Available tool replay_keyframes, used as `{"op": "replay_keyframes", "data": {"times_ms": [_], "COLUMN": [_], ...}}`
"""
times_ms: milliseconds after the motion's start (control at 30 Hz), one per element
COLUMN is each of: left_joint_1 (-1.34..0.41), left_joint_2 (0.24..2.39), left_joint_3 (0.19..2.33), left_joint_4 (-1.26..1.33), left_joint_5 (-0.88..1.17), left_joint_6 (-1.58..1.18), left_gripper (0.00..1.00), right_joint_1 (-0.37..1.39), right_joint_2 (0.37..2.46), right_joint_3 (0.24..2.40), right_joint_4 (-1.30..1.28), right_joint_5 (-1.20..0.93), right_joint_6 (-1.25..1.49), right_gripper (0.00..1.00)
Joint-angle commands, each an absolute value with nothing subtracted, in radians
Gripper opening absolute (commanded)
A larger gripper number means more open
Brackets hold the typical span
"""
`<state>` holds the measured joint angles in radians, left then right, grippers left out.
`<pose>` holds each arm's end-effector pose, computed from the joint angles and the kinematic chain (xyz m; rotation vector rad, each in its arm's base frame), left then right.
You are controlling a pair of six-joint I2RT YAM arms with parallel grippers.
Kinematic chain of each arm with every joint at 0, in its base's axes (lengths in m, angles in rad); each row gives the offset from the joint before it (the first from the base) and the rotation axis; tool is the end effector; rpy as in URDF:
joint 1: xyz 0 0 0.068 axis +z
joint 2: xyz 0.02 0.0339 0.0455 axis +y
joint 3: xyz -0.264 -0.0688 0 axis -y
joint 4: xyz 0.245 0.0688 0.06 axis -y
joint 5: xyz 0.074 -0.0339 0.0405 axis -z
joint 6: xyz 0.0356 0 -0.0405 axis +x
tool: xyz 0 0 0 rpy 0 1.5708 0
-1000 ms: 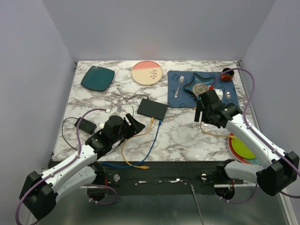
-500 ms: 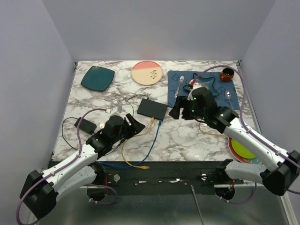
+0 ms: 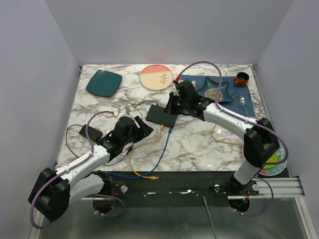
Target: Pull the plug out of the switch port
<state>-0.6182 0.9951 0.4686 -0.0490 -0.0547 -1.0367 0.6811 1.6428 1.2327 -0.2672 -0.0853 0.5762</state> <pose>0.1724 -0.1202 0.2041 -0.5080 2.2287 -0.8718 0.2878 0.2372 0.2656 -0.1720 2.3549 0.7465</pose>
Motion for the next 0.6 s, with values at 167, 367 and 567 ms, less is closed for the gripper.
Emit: {"op": "replay_keyframes", "data": {"times_ms": [167, 367, 567], "left_joint_1": [-0.522, -0.522, -0.522], "left_joint_2": [1.231, 1.357, 1.459], "left_joint_3": [0.58, 0.591, 0.586], "left_joint_4": [0.116, 0.244, 0.339], "left_joint_5": [0.075, 0.155, 0.179], "left_joint_6": [-1.008, -1.026, -1.072], "left_gripper": [0.71, 0.69, 0.69], "right_joint_1": [0.598, 0.58, 0.574], "right_joint_2": [1.885, 1.931, 1.954], "right_joint_3": [1.344, 1.312, 1.287], "right_joint_4": [-0.178, -0.126, -0.11], "right_joint_5": [-0.182, -0.255, -0.262], "right_joint_6": [0.643, 0.649, 0.652], "right_gripper": [0.01, 0.01, 0.01]}}
